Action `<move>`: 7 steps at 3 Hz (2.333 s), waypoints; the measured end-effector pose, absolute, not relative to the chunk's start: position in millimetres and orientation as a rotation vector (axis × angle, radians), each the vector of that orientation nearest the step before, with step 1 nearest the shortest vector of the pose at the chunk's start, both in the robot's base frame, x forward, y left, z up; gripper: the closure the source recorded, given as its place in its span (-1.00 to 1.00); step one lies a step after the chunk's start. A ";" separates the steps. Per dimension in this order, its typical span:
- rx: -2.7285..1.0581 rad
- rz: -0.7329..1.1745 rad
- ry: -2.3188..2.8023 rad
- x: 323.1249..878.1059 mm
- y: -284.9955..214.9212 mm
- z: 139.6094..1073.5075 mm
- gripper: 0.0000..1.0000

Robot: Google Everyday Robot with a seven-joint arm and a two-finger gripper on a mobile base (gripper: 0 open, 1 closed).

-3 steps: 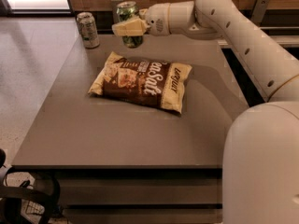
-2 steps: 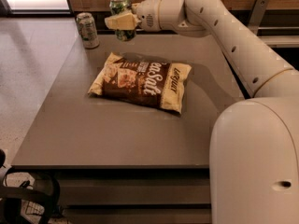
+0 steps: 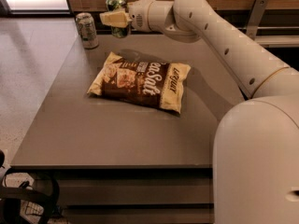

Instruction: Move green can near 7up can

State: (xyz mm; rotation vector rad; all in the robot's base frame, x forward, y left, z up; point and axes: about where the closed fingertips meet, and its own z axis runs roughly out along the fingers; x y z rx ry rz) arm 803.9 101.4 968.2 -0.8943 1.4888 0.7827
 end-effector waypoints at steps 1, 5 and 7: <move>-0.894 0.783 1.489 803.9 101.4 968.2 1.00; -0.772 0.798 1.537 862.9 131.0 876.9 1.00; -0.786 0.814 1.469 863.3 149.5 867.6 0.71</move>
Offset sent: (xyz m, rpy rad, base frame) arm 0.0429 0.0017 -0.0359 -0.0273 0.0345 -0.0785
